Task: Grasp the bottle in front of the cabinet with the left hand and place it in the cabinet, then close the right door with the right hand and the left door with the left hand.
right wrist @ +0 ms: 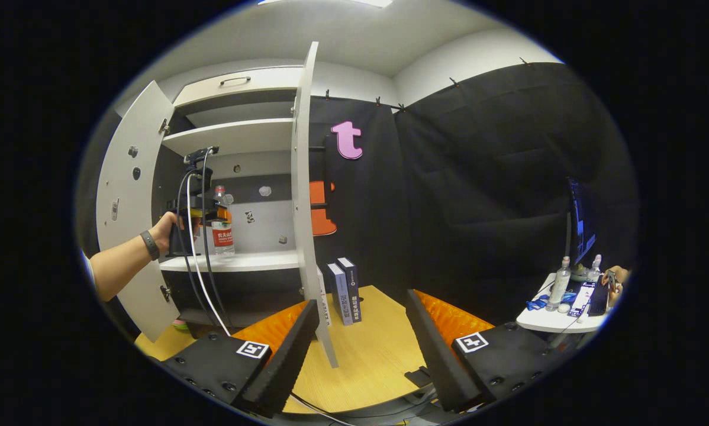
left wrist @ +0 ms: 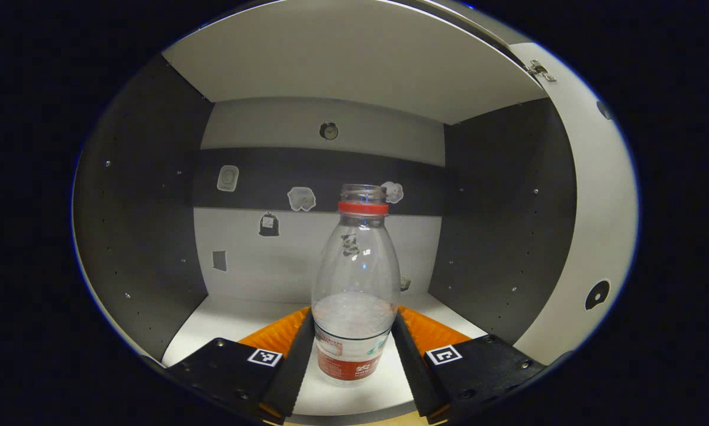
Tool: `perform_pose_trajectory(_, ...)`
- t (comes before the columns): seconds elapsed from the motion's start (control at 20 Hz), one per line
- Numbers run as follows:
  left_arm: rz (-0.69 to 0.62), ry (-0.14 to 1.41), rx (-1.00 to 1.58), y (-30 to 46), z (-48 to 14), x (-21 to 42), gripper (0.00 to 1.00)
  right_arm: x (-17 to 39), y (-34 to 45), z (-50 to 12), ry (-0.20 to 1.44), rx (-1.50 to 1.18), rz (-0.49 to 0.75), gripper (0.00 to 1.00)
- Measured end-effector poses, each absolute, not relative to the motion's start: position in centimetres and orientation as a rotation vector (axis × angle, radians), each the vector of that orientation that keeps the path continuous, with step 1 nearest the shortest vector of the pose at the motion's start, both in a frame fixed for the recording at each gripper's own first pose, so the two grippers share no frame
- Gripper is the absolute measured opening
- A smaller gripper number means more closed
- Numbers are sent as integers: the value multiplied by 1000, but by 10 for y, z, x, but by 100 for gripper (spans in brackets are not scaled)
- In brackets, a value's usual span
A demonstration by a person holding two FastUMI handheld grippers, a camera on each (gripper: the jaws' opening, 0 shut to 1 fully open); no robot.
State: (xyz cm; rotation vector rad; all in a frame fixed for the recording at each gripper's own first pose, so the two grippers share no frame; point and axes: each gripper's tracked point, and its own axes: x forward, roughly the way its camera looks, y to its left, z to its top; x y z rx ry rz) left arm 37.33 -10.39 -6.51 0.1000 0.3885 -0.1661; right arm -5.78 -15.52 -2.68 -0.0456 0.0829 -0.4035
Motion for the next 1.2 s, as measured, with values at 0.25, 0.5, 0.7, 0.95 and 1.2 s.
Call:
perform_pose_trajectory(0.25, -149, 421, 86, -104, -67, 375, 77, -57, -159, -25, 86, -50, -416, 98)
perform_pose_trajectory(0.5, -134, 394, 80, -107, -64, 375, 81, -57, -158, -27, 96, -57, -413, 98)
perform_pose_trajectory(0.7, -159, 315, 32, -107, -48, 372, 95, -57, -157, -26, 93, -51, -411, 89)
perform_pose_trajectory(0.95, -198, 182, -54, -111, 14, 325, 94, -54, -146, -25, 90, -50, -377, 89)
perform_pose_trajectory(1.2, -260, 63, -89, -115, 87, 249, 95, -47, -129, -25, 91, -43, -324, 89)
